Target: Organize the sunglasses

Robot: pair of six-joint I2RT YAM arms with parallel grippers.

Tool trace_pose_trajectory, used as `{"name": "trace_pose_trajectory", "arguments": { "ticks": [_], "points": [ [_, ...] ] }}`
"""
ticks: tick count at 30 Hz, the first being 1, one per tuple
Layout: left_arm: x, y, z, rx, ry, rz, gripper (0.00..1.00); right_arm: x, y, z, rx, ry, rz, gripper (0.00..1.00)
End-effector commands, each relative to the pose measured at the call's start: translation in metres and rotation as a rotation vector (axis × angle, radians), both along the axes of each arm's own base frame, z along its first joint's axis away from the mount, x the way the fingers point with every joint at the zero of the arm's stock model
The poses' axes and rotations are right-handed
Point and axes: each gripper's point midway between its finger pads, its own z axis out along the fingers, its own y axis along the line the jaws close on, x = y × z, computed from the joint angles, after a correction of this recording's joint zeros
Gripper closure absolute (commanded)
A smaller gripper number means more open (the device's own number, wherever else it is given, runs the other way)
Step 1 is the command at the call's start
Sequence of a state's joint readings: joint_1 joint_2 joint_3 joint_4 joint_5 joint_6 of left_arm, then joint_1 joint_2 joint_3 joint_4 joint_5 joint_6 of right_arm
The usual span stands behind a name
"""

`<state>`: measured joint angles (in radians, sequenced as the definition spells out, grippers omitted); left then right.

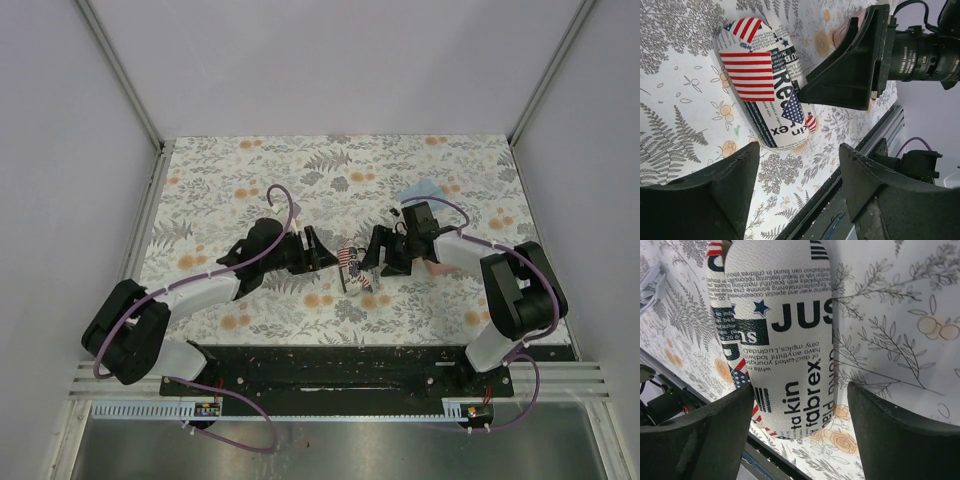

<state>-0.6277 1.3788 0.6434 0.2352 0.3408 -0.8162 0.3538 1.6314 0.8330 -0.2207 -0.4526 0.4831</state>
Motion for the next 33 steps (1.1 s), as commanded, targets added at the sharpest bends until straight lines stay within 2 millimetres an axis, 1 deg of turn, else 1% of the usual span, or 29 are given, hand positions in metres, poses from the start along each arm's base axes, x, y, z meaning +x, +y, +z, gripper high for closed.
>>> {"name": "trace_pose_trajectory", "arguments": {
  "ticks": [1,3,5,7,8,10,12,13,15,17,19,22,25,28,31,33],
  "points": [
    [0.003,0.006,0.013,-0.018,-0.053,-0.005,0.32,0.008,0.014,0.001,0.043,-0.028,0.048,0.19],
    [0.004,0.009,0.012,-0.012,-0.053,-0.002,0.32,0.005,0.018,-0.002,0.066,-0.013,0.064,0.23],
    [0.004,0.011,0.012,-0.011,-0.056,0.0,0.32,0.003,0.019,-0.004,0.069,-0.003,0.064,0.3],
    [0.005,0.012,0.012,-0.013,-0.056,0.0,0.32,0.002,0.019,-0.002,0.072,-0.005,0.062,0.39],
    [0.005,0.012,0.012,-0.015,-0.054,-0.003,0.32,0.002,0.019,0.001,0.076,-0.013,0.059,0.4],
    [0.004,0.013,0.014,-0.018,-0.057,-0.006,0.33,0.005,0.019,0.014,0.086,-0.04,0.046,0.42],
    [0.004,0.014,0.014,-0.009,-0.058,-0.007,0.33,0.01,0.017,0.036,0.085,-0.091,0.027,0.44],
    [0.004,0.015,0.015,0.003,-0.064,-0.005,0.33,0.014,0.015,0.046,0.071,-0.117,0.013,0.44],
    [0.005,0.02,0.014,0.031,-0.071,-0.002,0.33,0.019,0.007,0.072,0.033,-0.177,-0.011,0.44],
    [0.004,0.023,0.014,0.053,-0.081,0.004,0.33,0.023,-0.005,0.089,-0.024,-0.219,-0.038,0.44],
    [0.003,0.027,0.017,0.063,-0.095,0.008,0.33,0.023,-0.018,0.101,-0.092,-0.242,-0.064,0.44],
    [0.0,0.03,0.017,0.076,-0.101,0.007,0.33,0.029,-0.045,0.11,-0.231,-0.272,-0.133,0.44],
    [-0.002,0.031,0.016,0.078,-0.103,0.005,0.33,0.035,-0.079,0.107,-0.45,-0.29,-0.216,0.46],
    [-0.002,0.032,0.015,0.08,-0.102,0.003,0.33,0.039,-0.106,0.108,-0.695,-0.307,-0.26,0.47],
    [-0.003,0.033,0.017,0.079,-0.108,0.002,0.33,0.042,-0.113,0.105,-0.921,-0.32,-0.253,0.49],
    [-0.004,0.034,0.018,0.083,-0.116,0.001,0.33,0.045,-0.108,0.106,-1.046,-0.335,-0.223,0.5]
  ]
}}
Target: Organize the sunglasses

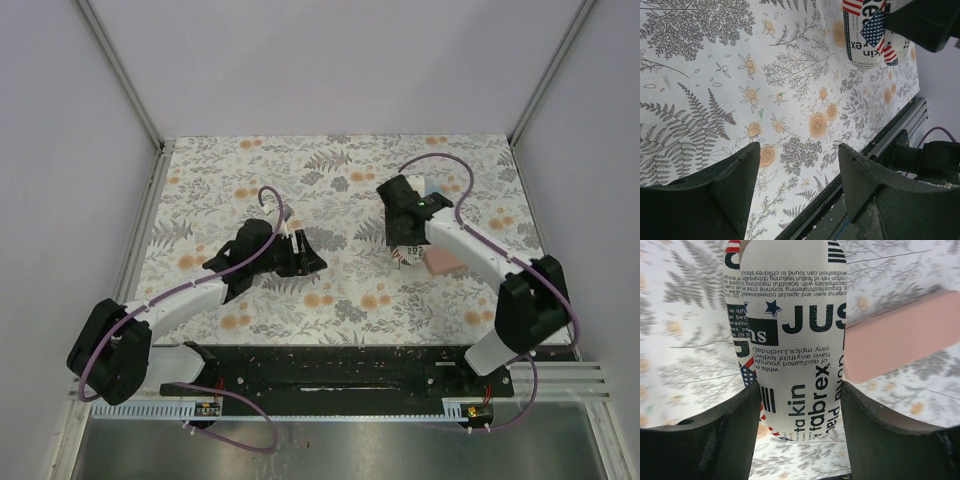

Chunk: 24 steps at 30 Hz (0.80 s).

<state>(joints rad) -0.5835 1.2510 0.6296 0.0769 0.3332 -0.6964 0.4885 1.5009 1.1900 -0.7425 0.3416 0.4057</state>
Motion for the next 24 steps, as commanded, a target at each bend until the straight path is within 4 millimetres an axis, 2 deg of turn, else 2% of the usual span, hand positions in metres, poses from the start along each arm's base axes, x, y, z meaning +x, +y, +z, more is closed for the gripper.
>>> {"name": "trace_pose_trajectory", "arguments": {
  "ticks": [1,4,5,6,7,9,11,13,16,19,22,24],
  "points": [
    [0.003,0.004,0.014,0.0,-0.065,0.005,0.33,0.006,-0.021,0.015,-0.417,-0.042,-0.046,0.5],
    [0.003,0.007,0.016,0.011,-0.075,0.009,0.34,0.008,-0.001,0.013,-0.496,-0.027,-0.011,0.45],
    [0.003,0.008,0.017,0.015,-0.076,0.011,0.34,0.008,0.011,0.011,-0.492,-0.023,0.01,0.37],
    [0.003,0.009,0.017,0.017,-0.079,0.015,0.33,0.008,0.021,0.009,-0.48,-0.016,0.027,0.23],
    [0.003,0.01,0.017,0.02,-0.079,0.015,0.33,0.006,0.037,0.005,-0.433,0.006,0.05,0.13],
    [0.002,0.012,0.017,0.024,-0.08,0.02,0.33,0.004,0.065,0.001,-0.317,0.044,0.09,0.04],
    [0.001,0.013,0.017,0.027,-0.08,0.024,0.33,0.0,0.095,0.001,-0.163,0.075,0.153,0.01],
    [0.001,0.014,0.017,0.029,-0.081,0.028,0.33,-0.006,0.128,0.011,0.014,0.083,0.237,0.01],
    [0.001,0.014,0.017,0.029,-0.082,0.026,0.33,-0.013,0.153,0.03,0.188,0.064,0.313,0.01],
    [0.002,0.013,0.017,0.023,-0.076,0.024,0.33,-0.013,0.142,0.037,0.262,0.064,0.294,0.02],
    [0.003,0.01,0.019,0.015,-0.078,0.017,0.33,-0.006,0.113,0.036,0.341,0.066,0.215,0.07],
    [0.002,0.007,0.016,0.014,-0.067,0.004,0.33,0.004,0.086,0.036,0.391,0.046,0.129,0.13]
  ]
}}
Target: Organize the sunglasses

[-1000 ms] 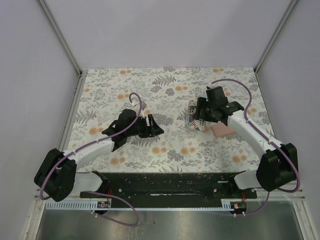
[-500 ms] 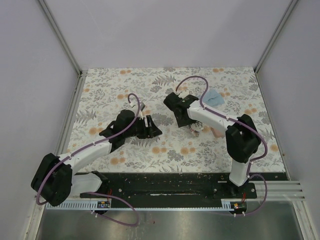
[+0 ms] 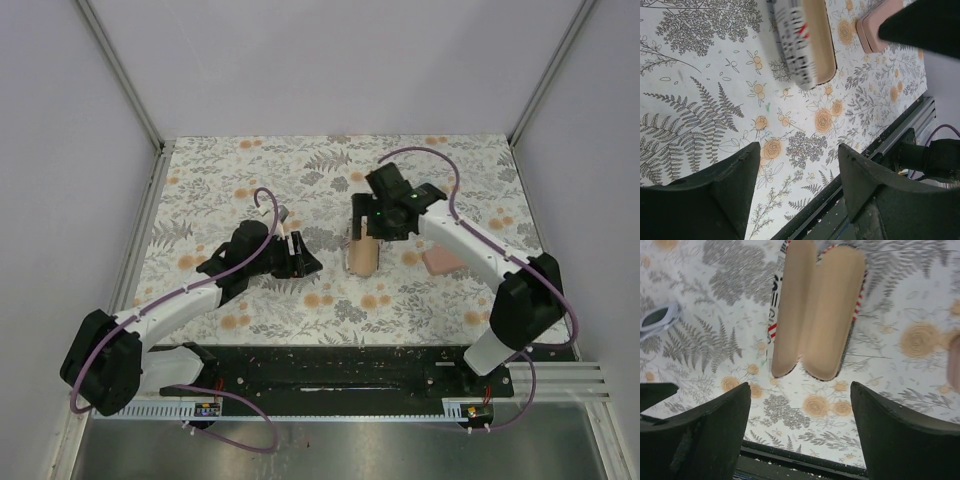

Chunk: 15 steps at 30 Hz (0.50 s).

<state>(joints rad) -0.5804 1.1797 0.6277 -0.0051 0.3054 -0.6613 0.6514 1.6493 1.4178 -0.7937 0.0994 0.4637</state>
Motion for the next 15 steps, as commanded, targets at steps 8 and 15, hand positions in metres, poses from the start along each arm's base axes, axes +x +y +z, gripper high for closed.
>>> {"name": "trace_pose_trajectory", "arguments": {
  "ticks": [8,15],
  "points": [
    [0.012,-0.014,0.003,-0.038,-0.015,-0.031,0.33,0.043,-0.103,-0.004,0.16,-0.011,-0.363,0.27],
    [0.013,-0.01,0.008,-0.022,-0.036,-0.022,0.33,0.092,-0.174,-0.021,0.174,-0.04,-0.693,0.4]
  ]
}}
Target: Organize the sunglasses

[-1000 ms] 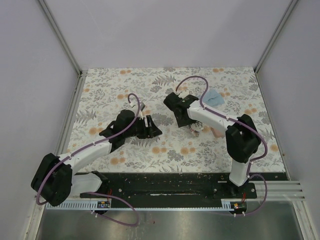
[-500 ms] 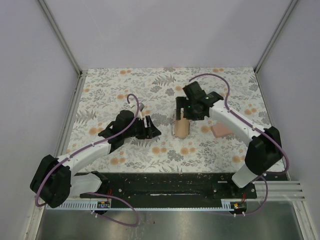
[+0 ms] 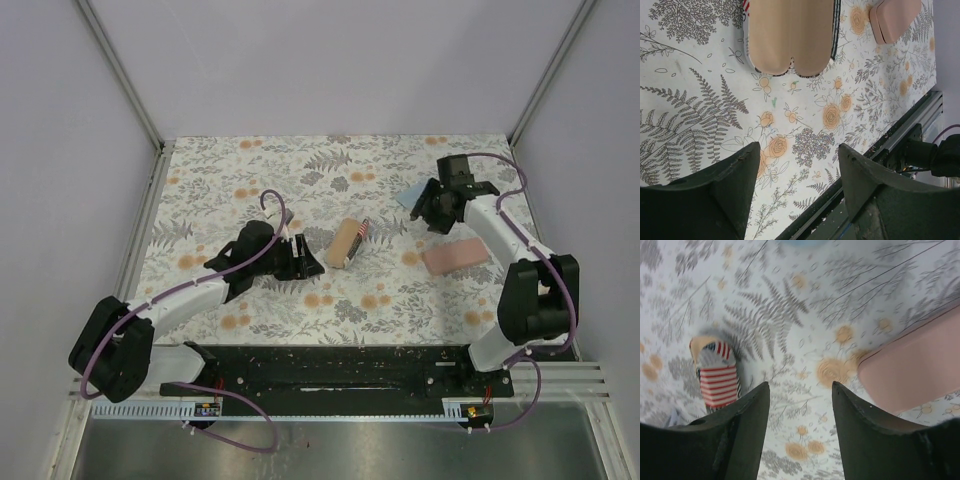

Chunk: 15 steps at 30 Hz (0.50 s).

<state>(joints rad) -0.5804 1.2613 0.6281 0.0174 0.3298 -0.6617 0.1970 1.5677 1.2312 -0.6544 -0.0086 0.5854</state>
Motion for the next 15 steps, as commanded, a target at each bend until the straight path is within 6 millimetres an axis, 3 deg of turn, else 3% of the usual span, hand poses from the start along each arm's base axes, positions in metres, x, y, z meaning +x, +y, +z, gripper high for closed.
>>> {"name": "trace_pose_trajectory", "arguments": {
  "ticks": [1,8,15],
  "points": [
    [0.013,-0.003,0.031,-0.039,-0.098,0.01,0.33,0.043,-0.044,-0.003,-0.02,-0.05,-0.253,0.41],
    [0.015,0.045,0.036,0.06,-0.141,0.221,0.29,0.089,-0.08,-0.035,-0.082,0.005,-0.391,0.46],
    [0.007,0.105,0.039,0.136,-0.139,0.475,0.3,0.122,-0.089,-0.073,-0.094,0.045,-0.374,0.54]
  ]
}}
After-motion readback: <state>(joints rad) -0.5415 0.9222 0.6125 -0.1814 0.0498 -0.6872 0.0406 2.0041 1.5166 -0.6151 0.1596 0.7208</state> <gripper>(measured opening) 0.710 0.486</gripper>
